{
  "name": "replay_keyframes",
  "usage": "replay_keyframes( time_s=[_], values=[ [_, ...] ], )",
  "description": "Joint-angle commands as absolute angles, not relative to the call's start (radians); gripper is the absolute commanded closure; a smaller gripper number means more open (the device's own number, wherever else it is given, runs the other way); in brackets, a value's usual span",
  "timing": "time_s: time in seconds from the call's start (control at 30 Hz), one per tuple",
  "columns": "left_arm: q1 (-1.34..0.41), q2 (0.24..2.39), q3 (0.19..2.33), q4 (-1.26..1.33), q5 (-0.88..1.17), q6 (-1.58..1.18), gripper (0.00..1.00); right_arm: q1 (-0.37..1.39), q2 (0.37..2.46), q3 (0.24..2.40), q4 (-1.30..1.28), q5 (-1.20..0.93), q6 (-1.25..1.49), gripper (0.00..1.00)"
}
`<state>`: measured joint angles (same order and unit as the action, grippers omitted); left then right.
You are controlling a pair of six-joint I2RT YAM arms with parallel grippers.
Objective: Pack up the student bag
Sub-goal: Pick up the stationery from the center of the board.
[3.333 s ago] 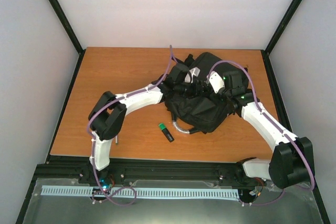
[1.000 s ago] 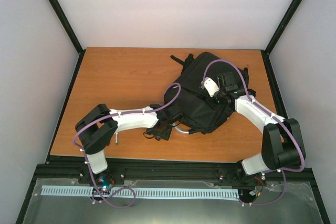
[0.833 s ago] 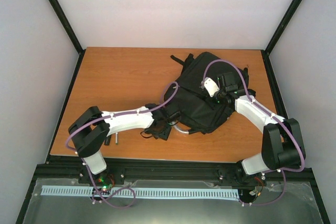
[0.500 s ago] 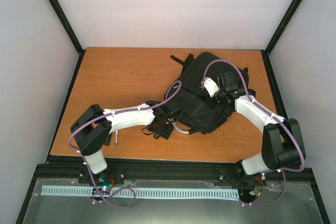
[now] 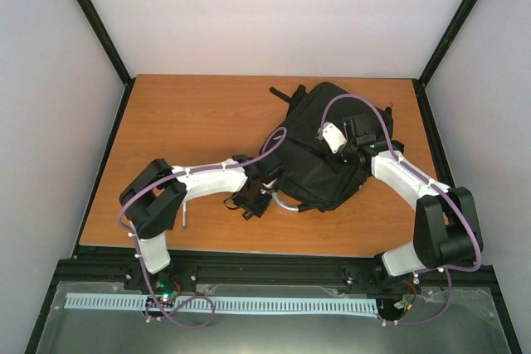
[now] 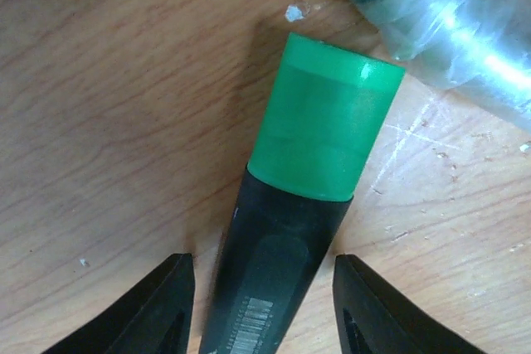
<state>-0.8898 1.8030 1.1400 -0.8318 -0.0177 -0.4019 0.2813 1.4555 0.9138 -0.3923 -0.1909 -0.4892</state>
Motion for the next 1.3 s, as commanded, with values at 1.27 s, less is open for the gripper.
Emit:
replay_keyframes(
  time_s=[1.27],
  values=[
    [-0.887, 1.465, 1.261, -0.864, 0.162, -0.459, 0.9, 0.281, 1.343, 0.979, -0.429, -0.198, -0.476, 0.97]
  ],
)
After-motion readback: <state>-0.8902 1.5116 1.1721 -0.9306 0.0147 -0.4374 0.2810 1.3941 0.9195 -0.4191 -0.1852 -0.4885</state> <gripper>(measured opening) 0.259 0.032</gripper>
